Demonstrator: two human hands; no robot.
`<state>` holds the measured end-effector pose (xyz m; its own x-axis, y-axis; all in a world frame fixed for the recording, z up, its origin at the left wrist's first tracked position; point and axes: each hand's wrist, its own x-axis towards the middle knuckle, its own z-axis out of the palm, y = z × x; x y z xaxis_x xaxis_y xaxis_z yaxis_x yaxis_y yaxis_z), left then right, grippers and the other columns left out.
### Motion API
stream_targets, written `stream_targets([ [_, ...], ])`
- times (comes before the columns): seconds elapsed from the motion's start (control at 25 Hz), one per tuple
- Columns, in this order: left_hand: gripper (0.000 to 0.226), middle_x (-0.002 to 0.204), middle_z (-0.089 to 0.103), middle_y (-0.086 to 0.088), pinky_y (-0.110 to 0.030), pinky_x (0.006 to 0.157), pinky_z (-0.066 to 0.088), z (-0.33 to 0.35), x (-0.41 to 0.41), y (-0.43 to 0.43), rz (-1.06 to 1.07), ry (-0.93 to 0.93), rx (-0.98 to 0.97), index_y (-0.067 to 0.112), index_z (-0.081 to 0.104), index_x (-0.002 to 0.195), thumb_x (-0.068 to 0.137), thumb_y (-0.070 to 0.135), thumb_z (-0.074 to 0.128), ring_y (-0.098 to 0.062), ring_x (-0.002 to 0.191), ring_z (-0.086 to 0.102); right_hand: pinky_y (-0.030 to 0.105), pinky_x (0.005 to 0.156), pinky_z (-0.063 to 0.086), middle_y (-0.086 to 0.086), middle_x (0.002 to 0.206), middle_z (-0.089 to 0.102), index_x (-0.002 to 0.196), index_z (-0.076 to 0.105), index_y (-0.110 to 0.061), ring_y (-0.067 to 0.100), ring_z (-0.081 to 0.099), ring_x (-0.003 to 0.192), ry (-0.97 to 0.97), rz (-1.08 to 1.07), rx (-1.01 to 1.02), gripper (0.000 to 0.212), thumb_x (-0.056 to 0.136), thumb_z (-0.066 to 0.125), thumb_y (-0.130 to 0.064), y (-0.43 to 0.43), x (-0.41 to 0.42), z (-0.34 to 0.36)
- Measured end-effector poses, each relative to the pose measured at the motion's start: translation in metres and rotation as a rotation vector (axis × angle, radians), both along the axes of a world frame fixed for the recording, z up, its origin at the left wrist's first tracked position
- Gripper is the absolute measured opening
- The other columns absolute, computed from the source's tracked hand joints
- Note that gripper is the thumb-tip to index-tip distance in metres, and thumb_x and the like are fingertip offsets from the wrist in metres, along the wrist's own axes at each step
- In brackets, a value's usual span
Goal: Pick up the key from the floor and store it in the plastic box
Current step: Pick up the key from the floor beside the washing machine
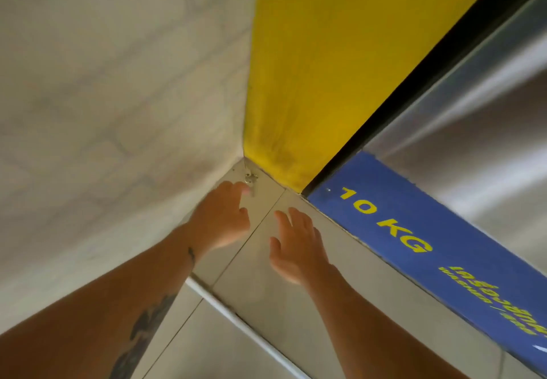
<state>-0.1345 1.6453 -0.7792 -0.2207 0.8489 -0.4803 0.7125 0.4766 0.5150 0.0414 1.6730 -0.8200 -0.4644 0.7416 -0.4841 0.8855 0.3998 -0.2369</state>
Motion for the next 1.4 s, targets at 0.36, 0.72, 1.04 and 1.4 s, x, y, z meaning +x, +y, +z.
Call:
stream_targets([
  [0.36, 0.061, 0.154, 0.028, -0.009, -0.043, 0.104, 0.043, -0.091, -0.007, 0.036, -0.165, 0.219, 0.175, 0.022, 0.032, 0.147, 0.089, 0.017, 0.053, -0.033, 0.135, 0.038, 0.056, 0.123, 0.005, 0.015, 0.167, 0.002, 0.159, 0.01, -0.017, 0.036, -0.002, 0.154, 0.017, -0.032, 0.152, 0.075, 0.094, 0.041, -0.036, -0.013, -0.006, -0.089],
  [0.72, 0.048, 0.142, 0.038, -0.009, -0.043, 0.103, 0.04, -0.112, 0.007, 0.052, -0.141, 0.415, 0.201, 0.017, 0.05, 0.132, 0.088, 0.033, 0.062, -0.03, 0.129, 0.039, 0.058, 0.122, 0.01, 0.018, 0.167, 0.007, 0.16, 0.013, -0.014, 0.037, 0.002, 0.154, 0.008, -0.017, 0.252, 0.075, 0.094, 0.033, -0.043, -0.017, 0.001, -0.106],
  [1.04, 0.056, 0.124, 0.046, -0.015, -0.042, 0.086, 0.051, -0.119, 0.002, 0.044, -0.196, 0.528, 0.219, 0.011, 0.043, 0.126, 0.076, 0.004, 0.066, -0.034, 0.107, 0.048, 0.058, 0.122, 0.011, 0.018, 0.167, 0.011, 0.159, 0.015, -0.017, 0.038, 0.007, 0.154, 0.028, -0.01, 0.276, 0.076, 0.092, 0.037, -0.044, -0.017, 0.004, -0.117],
  [1.4, 0.03, 0.107, 0.063, -0.011, -0.036, 0.073, 0.051, -0.054, 0.007, 0.013, 0.189, 0.117, -0.05, 0.016, 0.068, 0.104, 0.089, 0.009, 0.042, -0.03, 0.09, 0.062, 0.05, 0.124, 0.003, 0.006, 0.165, -0.027, 0.157, -0.017, -0.025, 0.031, -0.017, 0.153, -0.194, 0.064, -0.16, 0.079, 0.101, 0.033, -0.047, 0.009, 0.001, -0.052],
])
